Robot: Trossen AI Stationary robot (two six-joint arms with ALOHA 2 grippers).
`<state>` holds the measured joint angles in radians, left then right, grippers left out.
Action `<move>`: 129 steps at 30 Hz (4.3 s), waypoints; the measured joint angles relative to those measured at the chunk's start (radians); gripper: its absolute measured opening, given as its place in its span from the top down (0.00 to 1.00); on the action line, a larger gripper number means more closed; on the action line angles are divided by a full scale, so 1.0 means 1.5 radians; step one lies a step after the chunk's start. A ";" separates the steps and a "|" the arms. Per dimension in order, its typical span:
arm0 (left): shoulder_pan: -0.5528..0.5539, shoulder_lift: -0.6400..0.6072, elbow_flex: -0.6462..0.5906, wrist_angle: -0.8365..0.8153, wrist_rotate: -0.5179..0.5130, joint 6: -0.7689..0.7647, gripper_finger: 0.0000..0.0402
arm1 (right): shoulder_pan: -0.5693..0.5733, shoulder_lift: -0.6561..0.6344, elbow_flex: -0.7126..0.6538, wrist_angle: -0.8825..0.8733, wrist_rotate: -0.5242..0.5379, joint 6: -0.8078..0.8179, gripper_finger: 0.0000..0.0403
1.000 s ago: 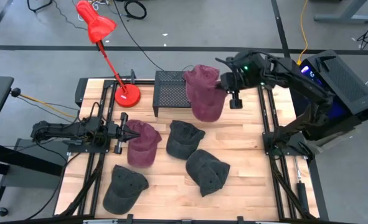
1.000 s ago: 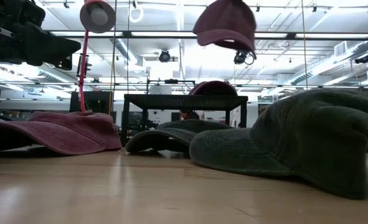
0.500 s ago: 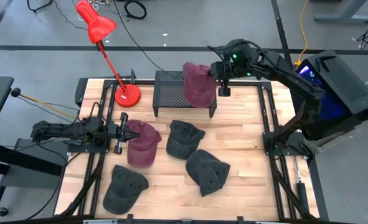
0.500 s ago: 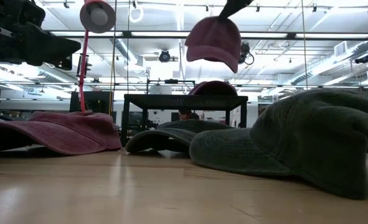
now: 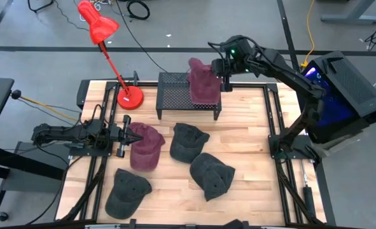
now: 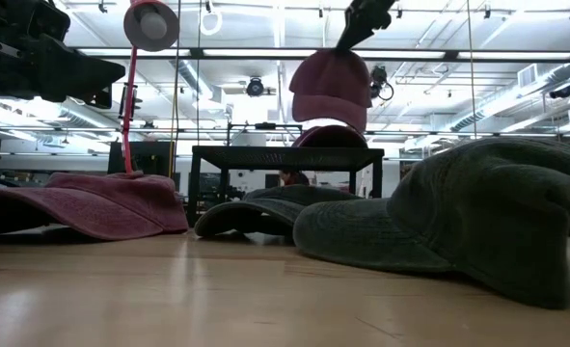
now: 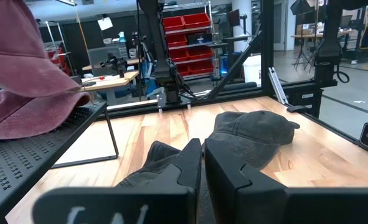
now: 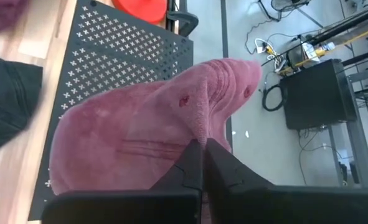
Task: Pick & Place hat
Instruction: Stack the bottom red cap on top of the red cap on the shelf, then stack the red cap on top of the red cap on the shelf
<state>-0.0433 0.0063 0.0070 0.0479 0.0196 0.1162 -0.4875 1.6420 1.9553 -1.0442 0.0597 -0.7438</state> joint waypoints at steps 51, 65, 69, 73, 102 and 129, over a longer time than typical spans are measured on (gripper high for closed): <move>0.000 0.000 0.000 0.000 0.000 0.000 0.93 | -0.025 0.047 -0.001 0.025 0.007 0.037 1.00; 0.000 0.000 0.000 0.000 0.000 0.000 0.93 | -0.029 0.077 -0.001 0.022 0.002 0.040 1.00; 0.000 0.000 0.000 0.000 0.000 0.000 0.93 | -0.036 0.079 -0.001 0.023 0.002 0.039 1.00; 0.000 0.000 0.000 0.000 0.000 0.000 0.93 | -0.041 0.079 -0.001 0.040 0.002 0.054 1.00; 0.000 0.000 0.000 0.000 0.000 0.000 0.93 | -0.052 0.082 -0.001 0.041 0.043 0.093 0.81; 0.000 0.000 0.000 0.000 0.000 0.000 0.93 | -0.019 0.027 -0.001 0.078 -0.101 0.195 0.55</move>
<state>-0.0435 0.0063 0.0068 0.0479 0.0195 0.1162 -0.5158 1.6829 1.9533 -0.9275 -0.0917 -0.4511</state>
